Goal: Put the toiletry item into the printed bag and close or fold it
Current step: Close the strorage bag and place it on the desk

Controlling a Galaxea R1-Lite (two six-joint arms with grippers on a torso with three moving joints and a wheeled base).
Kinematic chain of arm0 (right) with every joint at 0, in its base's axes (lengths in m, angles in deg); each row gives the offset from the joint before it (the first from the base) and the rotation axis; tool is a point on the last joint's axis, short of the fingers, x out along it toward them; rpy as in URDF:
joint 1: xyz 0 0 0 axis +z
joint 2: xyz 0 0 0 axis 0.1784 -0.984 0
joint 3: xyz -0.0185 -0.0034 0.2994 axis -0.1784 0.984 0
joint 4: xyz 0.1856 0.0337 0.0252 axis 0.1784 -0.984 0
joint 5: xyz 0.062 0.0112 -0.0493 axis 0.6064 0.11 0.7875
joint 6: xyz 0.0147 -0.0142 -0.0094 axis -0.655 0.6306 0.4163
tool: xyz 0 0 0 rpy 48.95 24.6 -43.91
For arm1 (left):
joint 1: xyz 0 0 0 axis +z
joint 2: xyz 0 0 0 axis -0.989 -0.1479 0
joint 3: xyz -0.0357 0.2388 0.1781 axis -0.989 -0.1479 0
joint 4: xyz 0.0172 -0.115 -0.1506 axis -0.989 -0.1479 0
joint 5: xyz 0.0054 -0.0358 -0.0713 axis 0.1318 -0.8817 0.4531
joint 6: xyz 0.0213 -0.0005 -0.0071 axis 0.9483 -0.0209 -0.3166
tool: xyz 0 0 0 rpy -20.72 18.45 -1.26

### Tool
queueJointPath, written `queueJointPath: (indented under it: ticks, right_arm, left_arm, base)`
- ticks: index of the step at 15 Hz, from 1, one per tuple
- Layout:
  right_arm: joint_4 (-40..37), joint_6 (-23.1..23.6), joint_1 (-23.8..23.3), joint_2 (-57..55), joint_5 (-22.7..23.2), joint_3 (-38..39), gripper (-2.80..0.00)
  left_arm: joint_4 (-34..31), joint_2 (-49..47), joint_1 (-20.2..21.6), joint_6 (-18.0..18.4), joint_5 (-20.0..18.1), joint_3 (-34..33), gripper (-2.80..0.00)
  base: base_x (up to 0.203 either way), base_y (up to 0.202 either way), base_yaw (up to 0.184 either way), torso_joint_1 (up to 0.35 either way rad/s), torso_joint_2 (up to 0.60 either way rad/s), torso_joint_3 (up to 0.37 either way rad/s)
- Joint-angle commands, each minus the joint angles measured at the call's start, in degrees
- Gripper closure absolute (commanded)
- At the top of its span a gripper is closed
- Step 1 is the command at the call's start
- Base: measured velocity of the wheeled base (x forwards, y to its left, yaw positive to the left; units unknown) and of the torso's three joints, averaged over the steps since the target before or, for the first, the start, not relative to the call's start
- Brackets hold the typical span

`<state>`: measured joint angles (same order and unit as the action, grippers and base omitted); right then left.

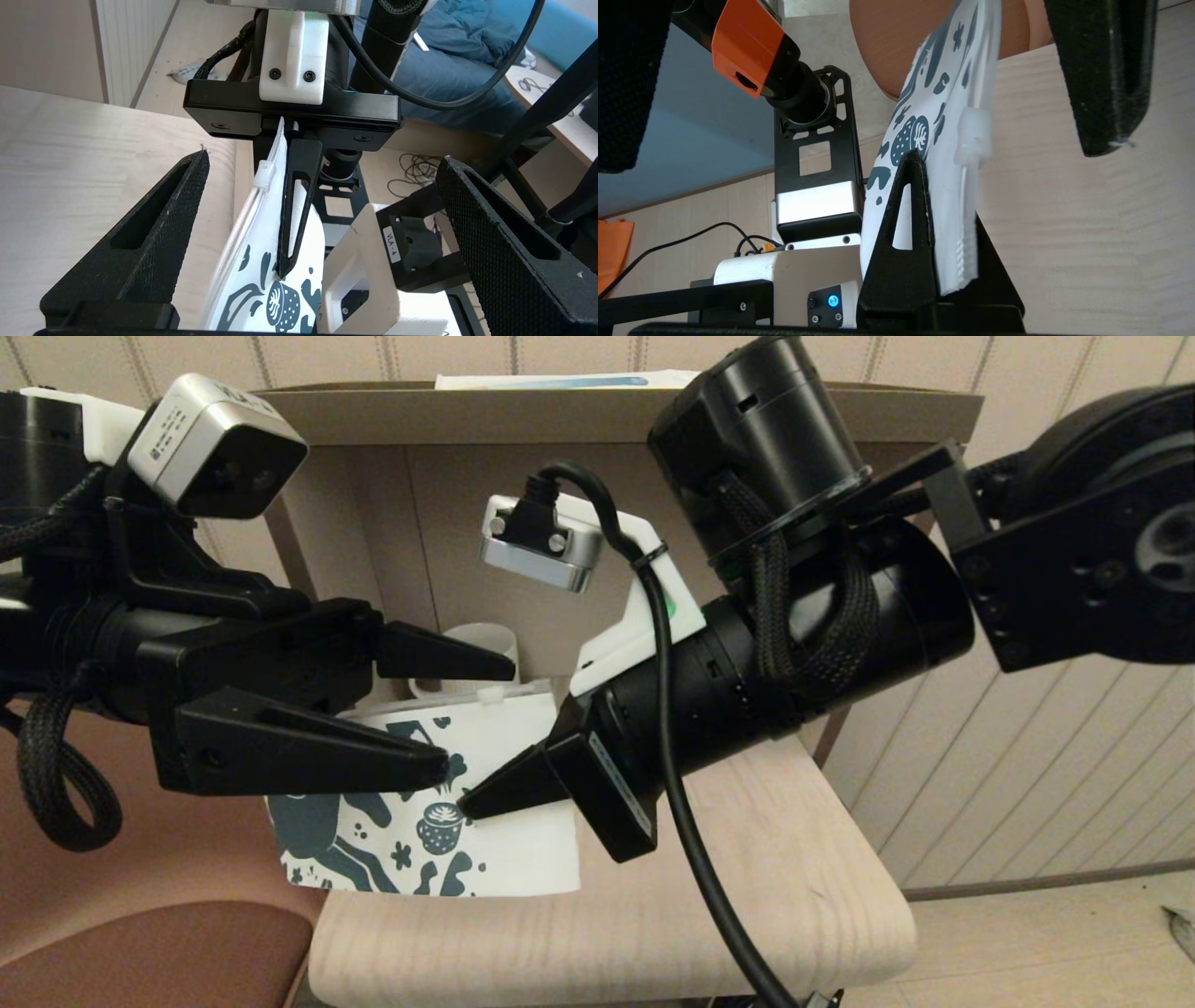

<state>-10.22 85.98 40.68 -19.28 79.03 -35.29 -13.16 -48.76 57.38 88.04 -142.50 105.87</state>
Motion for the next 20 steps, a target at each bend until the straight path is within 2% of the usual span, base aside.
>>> queueJointPath:
  ticks: [1,9,12,20]
  right_arm:
    - [-0.17,0.07,0.02,0.04,0.2,0.13,0.0]
    - [-0.17,0.32,0.02,0.21,-0.11,0.47,0.0]
    - [-0.17,0.69,0.03,0.04,-4.1,0.4,0.0]
    - [-0.17,0.69,0.02,0.04,-4.09,0.39,0.0]
  left_arm:
    - [0.0,0.0,0.02,0.03,-0.44,0.02,-2.8]
    - [0.08,0.0,-0.03,0.1,0.05,-0.06,-2.8]
    - [0.17,0.01,0.03,0.21,0.17,-0.24,-2.8]
    - [0.17,0.27,-0.01,0.38,0.08,-0.42,-2.8]
  base:
    - [0.0,0.0,0.0,0.0,0.0,0.0]
    - [0.0,0.0,0.0,0.0,0.0,0.0]
    - [0.0,0.0,0.0,0.0,0.0,0.0]
    - [0.0,0.0,0.0,0.0,0.0,0.0]
